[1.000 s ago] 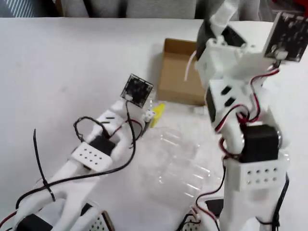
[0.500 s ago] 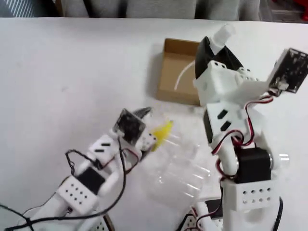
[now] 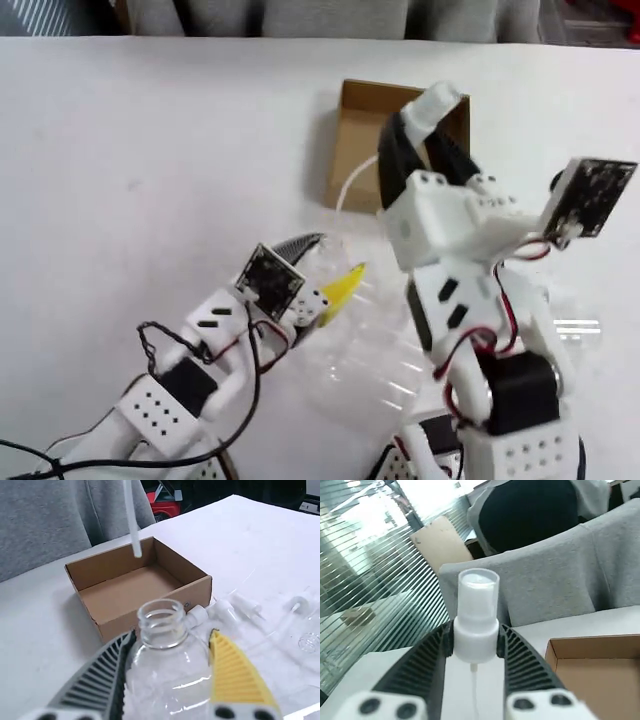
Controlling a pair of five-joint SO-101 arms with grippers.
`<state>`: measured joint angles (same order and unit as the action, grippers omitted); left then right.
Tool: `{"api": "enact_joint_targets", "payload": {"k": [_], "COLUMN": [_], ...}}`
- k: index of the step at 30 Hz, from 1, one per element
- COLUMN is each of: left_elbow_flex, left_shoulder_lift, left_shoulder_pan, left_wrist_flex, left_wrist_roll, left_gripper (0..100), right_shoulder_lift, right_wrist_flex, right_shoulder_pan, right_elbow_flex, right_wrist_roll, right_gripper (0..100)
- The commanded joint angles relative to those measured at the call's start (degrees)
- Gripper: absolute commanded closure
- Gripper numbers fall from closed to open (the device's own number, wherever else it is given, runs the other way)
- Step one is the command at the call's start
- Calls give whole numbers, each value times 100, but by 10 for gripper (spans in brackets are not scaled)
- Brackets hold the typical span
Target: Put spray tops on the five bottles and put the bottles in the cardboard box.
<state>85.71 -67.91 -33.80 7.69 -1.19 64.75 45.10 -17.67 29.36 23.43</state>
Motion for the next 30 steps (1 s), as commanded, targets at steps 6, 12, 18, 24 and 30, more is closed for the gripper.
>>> {"api": "enact_joint_targets", "payload": {"k": [6, 12, 18, 24, 30], "left_elbow_flex": [-53, -53, -53, -53, -53], "left_shoulder_lift": [-163, -163, -163, -163, -163], "left_shoulder_pan": [-48, -48, -48, -48, -48], "left_wrist_flex": [-229, -220, -202, -193, -193], "left_wrist_roll": [53, 53, 53, 53, 53], "left_gripper": [902, 902, 902, 902, 902], "right_shoulder_lift": [576, 549, 541, 549, 541], "right_wrist_flex": [567, 347, -145, -215, -154], "right_shoulder_pan": [-189, -189, -189, -189, -189], "right_elbow_flex": [-18, 387, 782, 571, 343], "right_wrist_roll": [-343, -299, -299, -299, -308], "right_gripper": [982, 981, 981, 982, 982]}}
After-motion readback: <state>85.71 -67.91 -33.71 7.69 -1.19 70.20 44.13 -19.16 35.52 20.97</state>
